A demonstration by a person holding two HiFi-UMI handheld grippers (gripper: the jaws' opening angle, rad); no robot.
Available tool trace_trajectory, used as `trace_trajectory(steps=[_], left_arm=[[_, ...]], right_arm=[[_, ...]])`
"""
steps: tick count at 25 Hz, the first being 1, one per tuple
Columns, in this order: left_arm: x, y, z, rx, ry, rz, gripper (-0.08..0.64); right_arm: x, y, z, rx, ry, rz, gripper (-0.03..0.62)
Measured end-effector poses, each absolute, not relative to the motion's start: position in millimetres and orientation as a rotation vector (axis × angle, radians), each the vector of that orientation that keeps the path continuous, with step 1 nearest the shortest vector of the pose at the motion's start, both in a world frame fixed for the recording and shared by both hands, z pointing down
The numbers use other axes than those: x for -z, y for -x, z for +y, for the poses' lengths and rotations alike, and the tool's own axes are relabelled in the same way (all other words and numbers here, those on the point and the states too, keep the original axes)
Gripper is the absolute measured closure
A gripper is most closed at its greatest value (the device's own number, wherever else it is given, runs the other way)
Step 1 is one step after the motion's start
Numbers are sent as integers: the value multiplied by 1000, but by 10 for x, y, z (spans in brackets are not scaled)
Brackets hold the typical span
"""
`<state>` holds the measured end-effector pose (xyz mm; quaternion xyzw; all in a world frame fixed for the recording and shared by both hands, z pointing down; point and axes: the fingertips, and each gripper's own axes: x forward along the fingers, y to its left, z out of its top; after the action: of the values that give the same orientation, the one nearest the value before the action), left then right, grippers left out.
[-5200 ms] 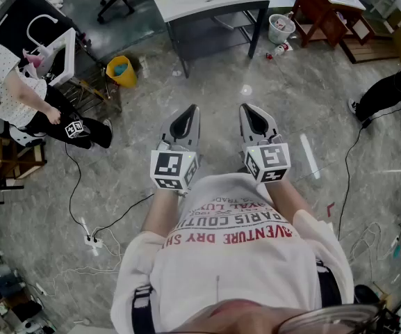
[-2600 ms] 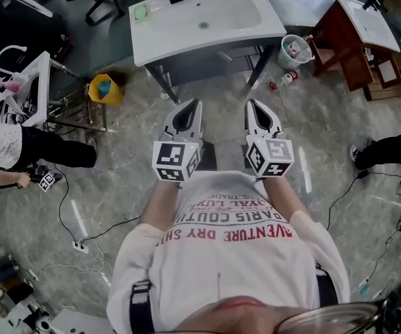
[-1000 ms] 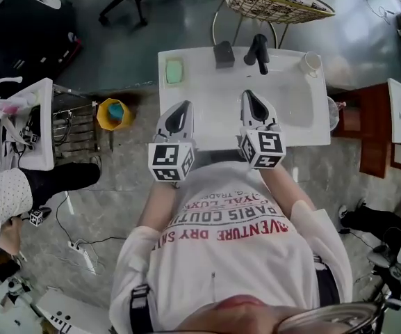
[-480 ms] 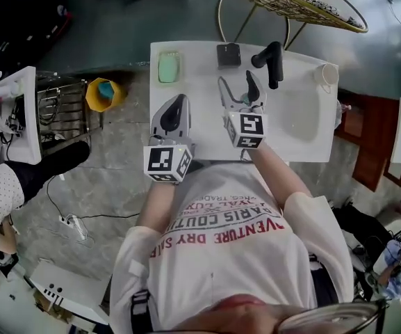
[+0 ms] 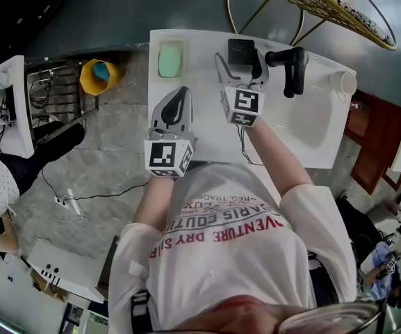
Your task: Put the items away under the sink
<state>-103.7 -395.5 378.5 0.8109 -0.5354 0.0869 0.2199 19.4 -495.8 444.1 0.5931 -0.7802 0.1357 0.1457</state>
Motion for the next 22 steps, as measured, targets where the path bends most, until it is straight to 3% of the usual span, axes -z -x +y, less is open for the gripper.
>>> trace_trajectory(steps=[22], left_arm=[[-3965, 1053, -3886, -263, -2206, -1421, 532]], right_arm=[[-4632, -188, -5031, -362, -1566, -2163, 219]])
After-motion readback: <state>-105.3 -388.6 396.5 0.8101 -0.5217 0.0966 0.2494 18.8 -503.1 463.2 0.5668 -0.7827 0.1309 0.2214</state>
